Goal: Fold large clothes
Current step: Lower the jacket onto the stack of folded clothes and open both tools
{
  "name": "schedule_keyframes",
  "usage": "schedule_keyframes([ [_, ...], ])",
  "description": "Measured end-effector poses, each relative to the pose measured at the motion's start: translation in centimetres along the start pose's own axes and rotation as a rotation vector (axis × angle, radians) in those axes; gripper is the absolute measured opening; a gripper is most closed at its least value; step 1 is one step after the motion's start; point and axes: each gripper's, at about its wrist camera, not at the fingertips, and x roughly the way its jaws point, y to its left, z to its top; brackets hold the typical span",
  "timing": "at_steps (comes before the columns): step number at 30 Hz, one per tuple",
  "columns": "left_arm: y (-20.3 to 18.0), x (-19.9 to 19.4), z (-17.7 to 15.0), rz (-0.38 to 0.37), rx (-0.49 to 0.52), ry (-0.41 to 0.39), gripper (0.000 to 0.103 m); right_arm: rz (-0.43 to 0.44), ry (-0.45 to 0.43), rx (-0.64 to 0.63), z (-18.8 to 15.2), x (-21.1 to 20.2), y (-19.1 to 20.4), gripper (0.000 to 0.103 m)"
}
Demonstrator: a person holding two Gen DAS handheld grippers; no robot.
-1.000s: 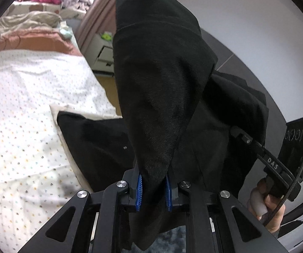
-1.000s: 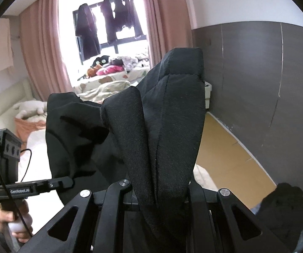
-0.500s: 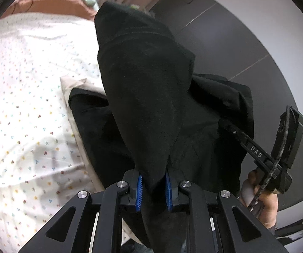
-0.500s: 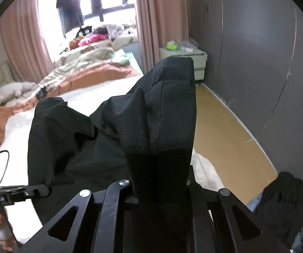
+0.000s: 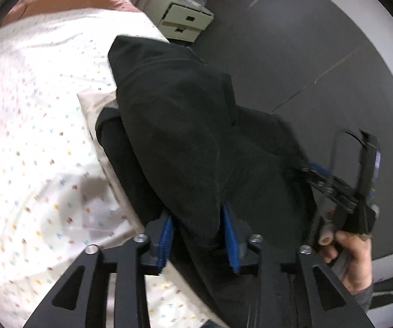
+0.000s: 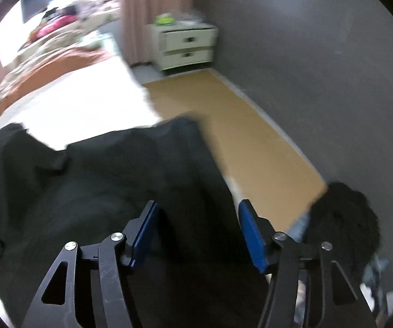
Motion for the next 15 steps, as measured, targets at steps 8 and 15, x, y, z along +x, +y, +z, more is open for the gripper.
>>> schedule_keyframes([
  [8, 1.5, -1.3, 0.7, -0.007, 0.004, -0.048, 0.054, 0.087, -0.086, 0.314, -7.7, -7.1, -10.1, 0.077],
  [15, 2.3, -1.7, 1.0, 0.018, 0.048, -0.075, 0.054, 0.231, -0.049, 0.53, -15.8, -7.6, -13.1, 0.077],
])
